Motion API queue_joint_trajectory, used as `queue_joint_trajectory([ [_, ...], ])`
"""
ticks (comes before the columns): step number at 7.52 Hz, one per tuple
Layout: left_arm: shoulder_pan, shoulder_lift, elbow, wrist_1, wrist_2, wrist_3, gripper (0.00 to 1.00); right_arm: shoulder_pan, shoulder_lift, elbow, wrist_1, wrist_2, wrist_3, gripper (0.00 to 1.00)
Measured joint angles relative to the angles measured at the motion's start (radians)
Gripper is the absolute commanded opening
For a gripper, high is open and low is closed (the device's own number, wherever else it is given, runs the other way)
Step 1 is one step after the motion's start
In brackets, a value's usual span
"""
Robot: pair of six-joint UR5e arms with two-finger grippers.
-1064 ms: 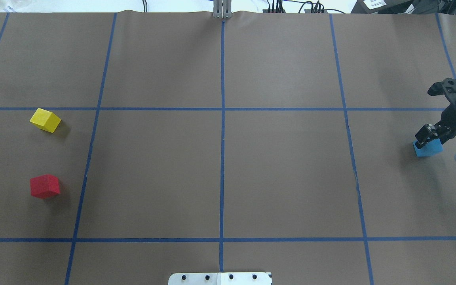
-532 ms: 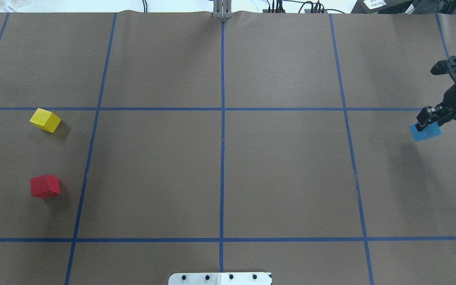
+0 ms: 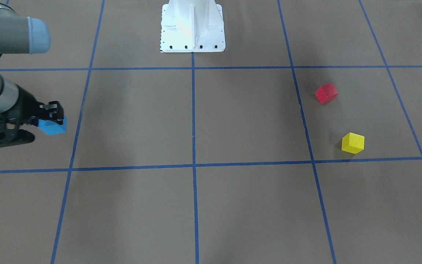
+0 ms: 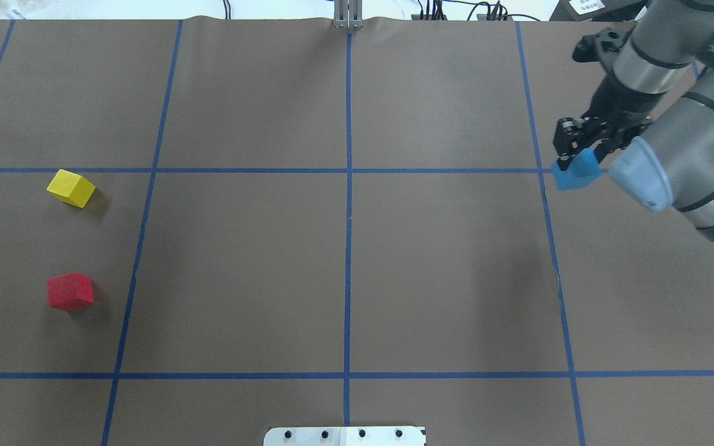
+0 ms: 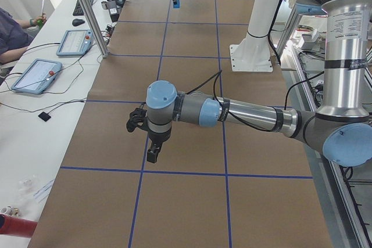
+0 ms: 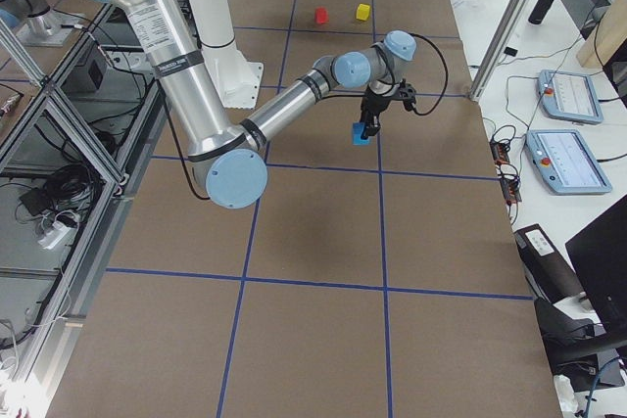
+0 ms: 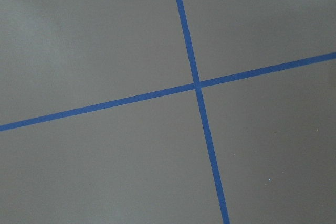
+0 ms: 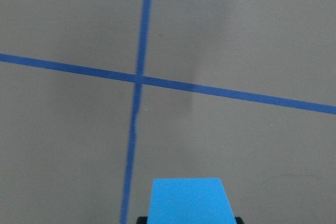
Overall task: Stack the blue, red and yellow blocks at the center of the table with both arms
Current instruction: 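Carry the blue block with the right gripper to the table center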
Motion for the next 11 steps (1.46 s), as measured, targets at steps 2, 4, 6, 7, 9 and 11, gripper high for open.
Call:
queue_joint_trajectory([
  [2, 0.005, 0.018, -0.004, -0.004, -0.003, -0.001, 1.00, -0.134, 0.170, -0.065, -0.007, -0.021, 0.226, 0.00],
  [4, 0.006, 0.023, -0.008, -0.005, -0.004, -0.004, 1.00, -0.237, 0.299, -0.191, 0.070, -0.060, 0.380, 0.00],
  [6, 0.006, 0.021, -0.009, -0.002, -0.005, -0.006, 1.00, -0.305, 0.370, -0.347, 0.230, -0.103, 0.497, 0.00],
  [7, 0.006, 0.020, -0.008, -0.001, -0.005, -0.007, 1.00, -0.322, 0.398, -0.404, 0.264, -0.124, 0.513, 0.00],
  [9, 0.006, 0.019, -0.007, -0.001, -0.005, -0.006, 1.00, -0.341, 0.434, -0.479, 0.303, -0.153, 0.520, 0.00],
  [11, 0.006, 0.018, -0.006, -0.001, -0.004, -0.005, 1.00, -0.347, 0.441, -0.517, 0.342, -0.169, 0.521, 0.00],
])
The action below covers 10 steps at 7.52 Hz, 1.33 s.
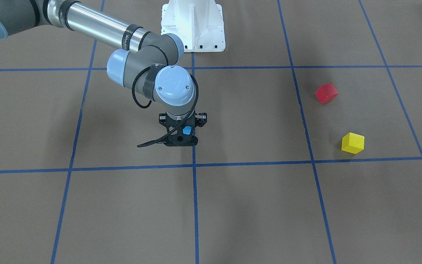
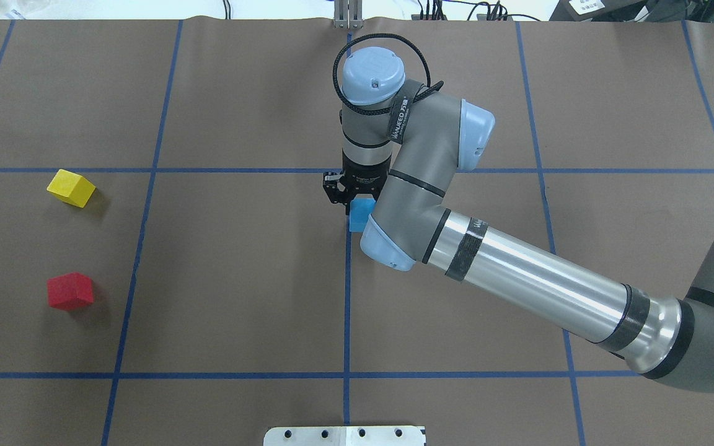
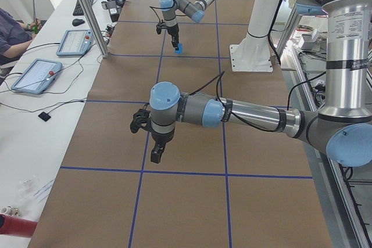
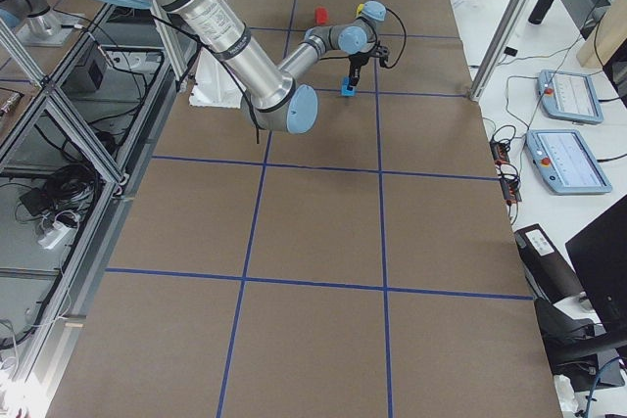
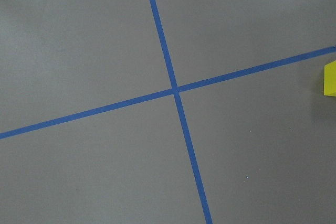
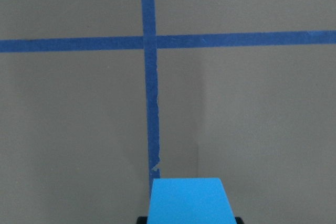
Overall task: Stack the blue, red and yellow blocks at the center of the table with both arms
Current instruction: 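Carry the blue block with the right gripper to the table center, then open the right gripper to release the blue block and lift away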
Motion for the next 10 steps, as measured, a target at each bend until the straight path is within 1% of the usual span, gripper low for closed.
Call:
queue_joint_trajectory([
  [2, 0.000, 0.000, 0.002, 0.000, -0.001, 0.001, 1.00, -0.006, 0.012, -0.020, 0.020, -0.004, 0.003, 0.00],
  [3, 0.000, 0.000, 0.002, 0.000, -0.001, 0.001, 1.00, -0.008, 0.025, -0.035, 0.023, -0.005, 0.009, 0.11],
  [4, 0.000, 0.000, 0.003, 0.000, -0.001, 0.001, 1.00, -0.011, 0.036, -0.049, 0.029, -0.007, 0.013, 0.97],
  [5, 0.000, 0.000, 0.004, 0.000, -0.001, 0.001, 1.00, -0.015, 0.041, -0.060, 0.038, -0.010, 0.015, 1.00],
  [8, 0.000, 0.002, 0.002, 0.001, -0.001, -0.001, 1.00, -0.017, 0.044, -0.054, 0.108, -0.017, 0.074, 1.00],
  [9, 0.000, -0.001, -0.005, -0.001, -0.003, -0.025, 1.00, -0.008, 0.042, -0.026, 0.115, -0.015, 0.088, 1.00],
  [10, 0.013, -0.005, -0.031, -0.006, -0.011, -0.107, 1.00, 0.012, 0.035, 0.021, 0.097, -0.012, 0.093, 1.00],
])
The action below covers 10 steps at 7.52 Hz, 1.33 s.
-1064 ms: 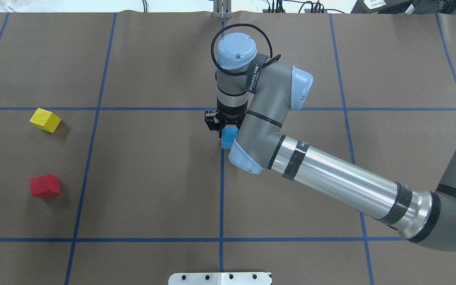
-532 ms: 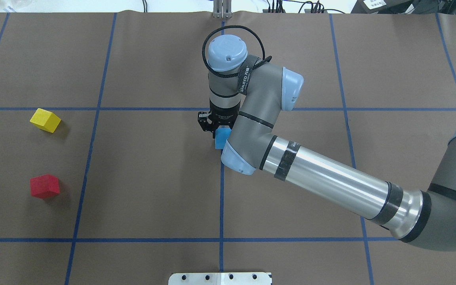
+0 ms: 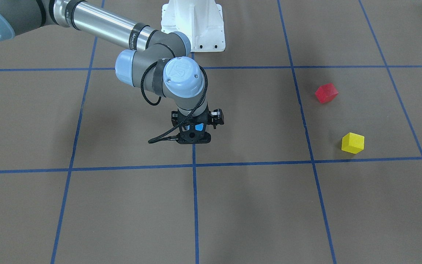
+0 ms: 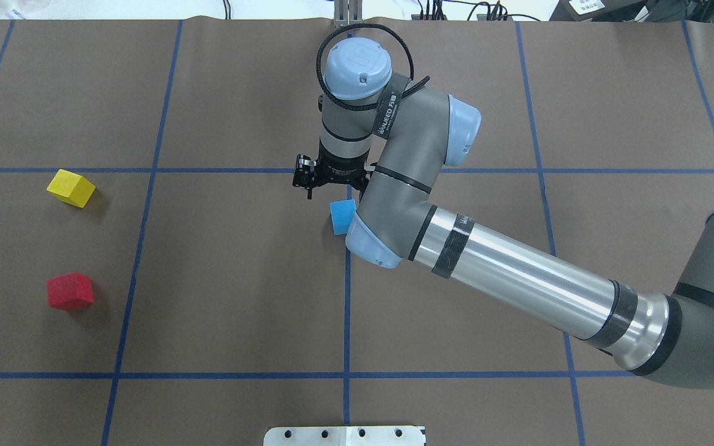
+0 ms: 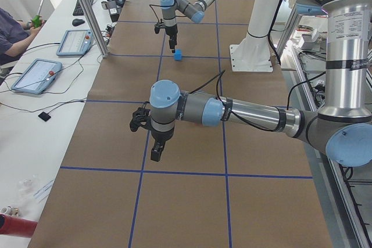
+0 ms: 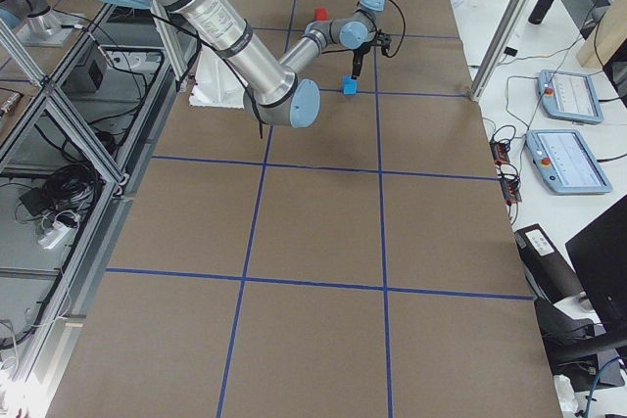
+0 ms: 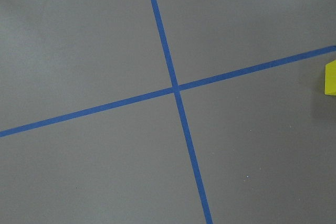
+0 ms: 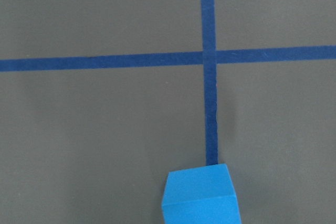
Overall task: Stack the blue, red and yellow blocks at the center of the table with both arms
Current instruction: 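Open the right gripper to release the blue block and lift away, then lower the left gripper onto the red block while the right arm withdraws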
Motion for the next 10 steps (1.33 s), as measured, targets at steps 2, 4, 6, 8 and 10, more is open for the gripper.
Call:
queue_joint_trajectory([
  [2, 0.121, 0.000, -0.132, -0.004, -0.008, -0.307, 1.00, 0.079, -0.077, 0.182, -0.116, 0.002, -0.031, 1.00],
  [4, 0.282, 0.014, -0.224, -0.070, 0.019, -0.643, 1.00, 0.179, -0.254, 0.377, -0.163, 0.003, -0.197, 1.00],
  [6, 0.464, 0.077, -0.244, -0.261, 0.145, -0.961, 1.00, 0.275, -0.400, 0.480, -0.168, 0.022, -0.373, 1.00],
  [8, 0.659, 0.124, -0.246, -0.373, 0.301, -1.192, 1.00, 0.351, -0.507, 0.521, -0.160, 0.068, -0.500, 1.00],
  [10, 0.819, 0.170, -0.241, -0.456, 0.439, -1.337, 1.00, 0.379, -0.551, 0.527, -0.155, 0.089, -0.548, 1.00],
])
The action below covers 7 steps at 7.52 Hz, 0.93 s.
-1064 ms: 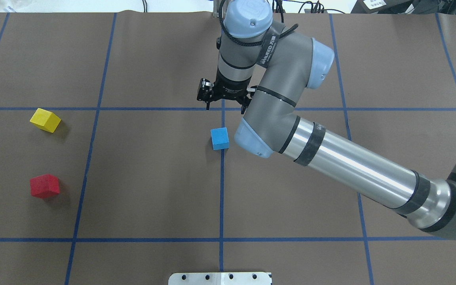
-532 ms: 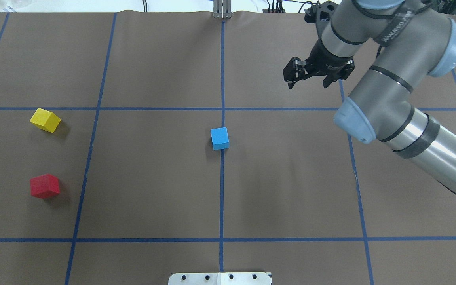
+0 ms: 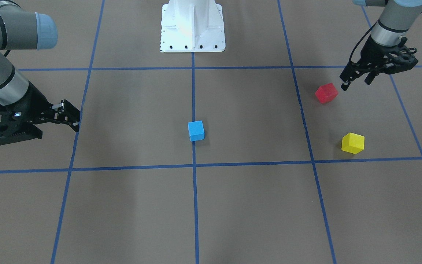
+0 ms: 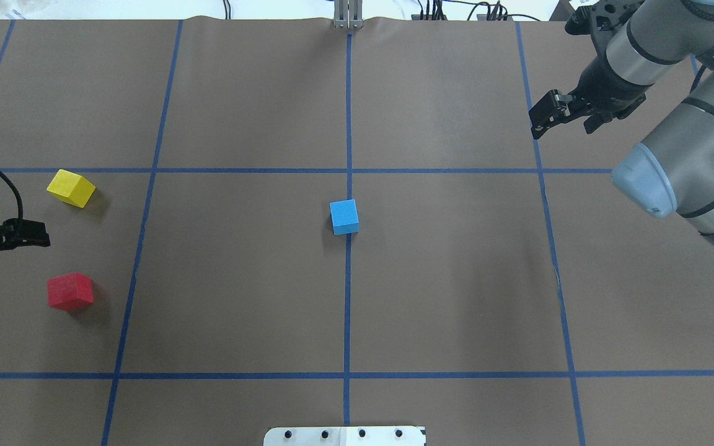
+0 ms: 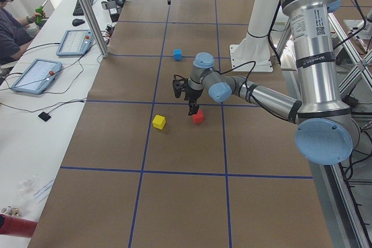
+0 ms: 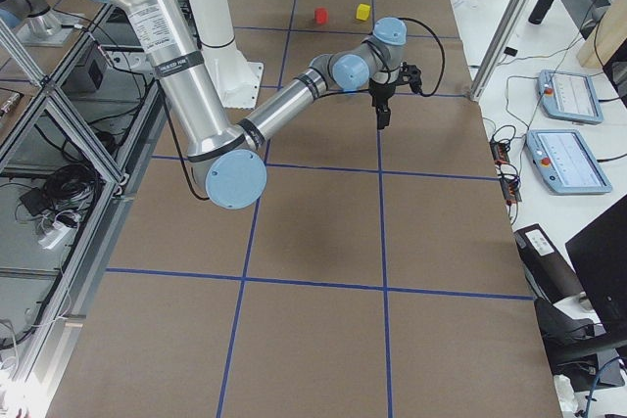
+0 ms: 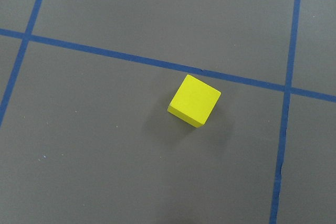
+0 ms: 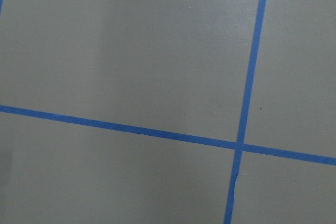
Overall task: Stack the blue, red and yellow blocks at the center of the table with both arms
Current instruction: 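Lower the left gripper onto the red block while the right arm withdraws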
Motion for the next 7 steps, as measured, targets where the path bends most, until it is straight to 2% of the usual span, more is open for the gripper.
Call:
queue_joint_trajectory([
  [2, 0.132, 0.006, 0.024, -0.025, 0.109, -0.093, 1.00, 0.003, -0.008, -0.001, 0.000, 0.002, -0.007, 1.00],
  [7, 0.176, -0.060, 0.127, -0.042, 0.140, -0.111, 0.99, 0.004, -0.011, -0.004, 0.000, 0.001, -0.005, 1.00],
])
